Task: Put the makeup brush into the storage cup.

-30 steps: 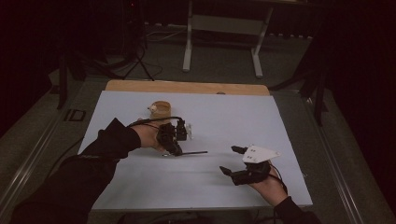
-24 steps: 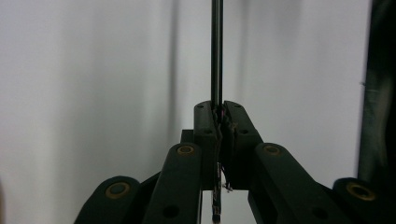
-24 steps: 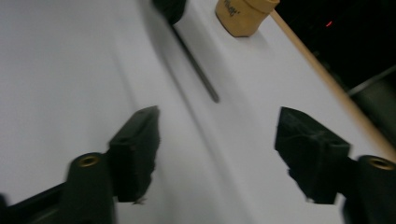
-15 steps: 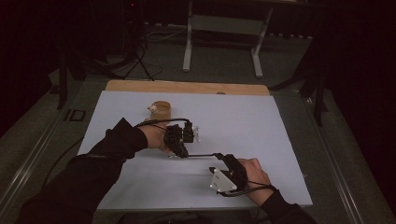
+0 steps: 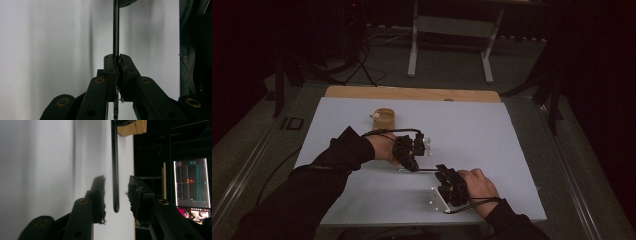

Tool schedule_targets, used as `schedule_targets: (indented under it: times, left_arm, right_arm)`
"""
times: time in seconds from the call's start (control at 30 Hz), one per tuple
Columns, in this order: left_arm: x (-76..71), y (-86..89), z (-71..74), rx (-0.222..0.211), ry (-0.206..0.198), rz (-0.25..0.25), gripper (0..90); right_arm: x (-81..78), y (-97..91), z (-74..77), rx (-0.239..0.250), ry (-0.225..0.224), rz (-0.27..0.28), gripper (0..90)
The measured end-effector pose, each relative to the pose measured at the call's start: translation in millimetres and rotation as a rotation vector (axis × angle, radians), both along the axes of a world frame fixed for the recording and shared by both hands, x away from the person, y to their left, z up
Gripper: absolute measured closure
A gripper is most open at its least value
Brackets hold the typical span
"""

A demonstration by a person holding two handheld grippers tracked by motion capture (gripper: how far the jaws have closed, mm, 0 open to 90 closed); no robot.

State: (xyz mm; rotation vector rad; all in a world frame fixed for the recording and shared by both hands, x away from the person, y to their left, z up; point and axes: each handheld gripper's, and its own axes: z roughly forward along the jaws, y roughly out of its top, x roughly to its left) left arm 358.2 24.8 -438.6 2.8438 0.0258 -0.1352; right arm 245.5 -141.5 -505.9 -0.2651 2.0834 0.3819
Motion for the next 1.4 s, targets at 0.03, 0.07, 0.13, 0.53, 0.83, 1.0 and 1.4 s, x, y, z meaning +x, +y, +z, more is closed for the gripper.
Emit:
schedule_targets:
  times: [0.03,0.07,0.13,0.53,0.83,1.0,1.4]
  left_arm:
    - [0.2,-0.3,0.1,-0.001,-0.004,0.003,85.5]
    - [1.0,-0.5,0.1,0.003,0.006,0.004,85.5]
    - [1.4,-0.9,0.1,-0.002,0.006,-0.002,85.5]
    - [3.5,2.4,8.8,-0.115,-0.047,-0.002,61.0]
    - [9.6,30.6,41.1,-0.335,-0.048,0.110,31.5]
    - [10.7,43.9,44.9,-0.371,-0.021,0.120,8.5]
    - [0.3,72.4,59.0,-0.697,-0.183,0.324,0.7]
  right_arm:
    - [0.5,-1.1,-1.4,-0.001,0.005,-0.013,75.6]
    - [0.5,-1.5,-1.6,0.011,0.024,-0.026,76.6]
    - [2.4,-2.9,-1.1,0.017,0.046,-0.040,84.1]
    - [10.8,-7.7,5.2,0.085,0.160,-0.095,85.9]
    - [22.8,-18.9,14.4,0.238,0.333,-0.214,85.9]
    - [32.4,-29.0,21.9,0.342,0.456,-0.312,85.9]
    - [50.4,-53.1,36.1,0.564,0.712,-0.476,85.9]
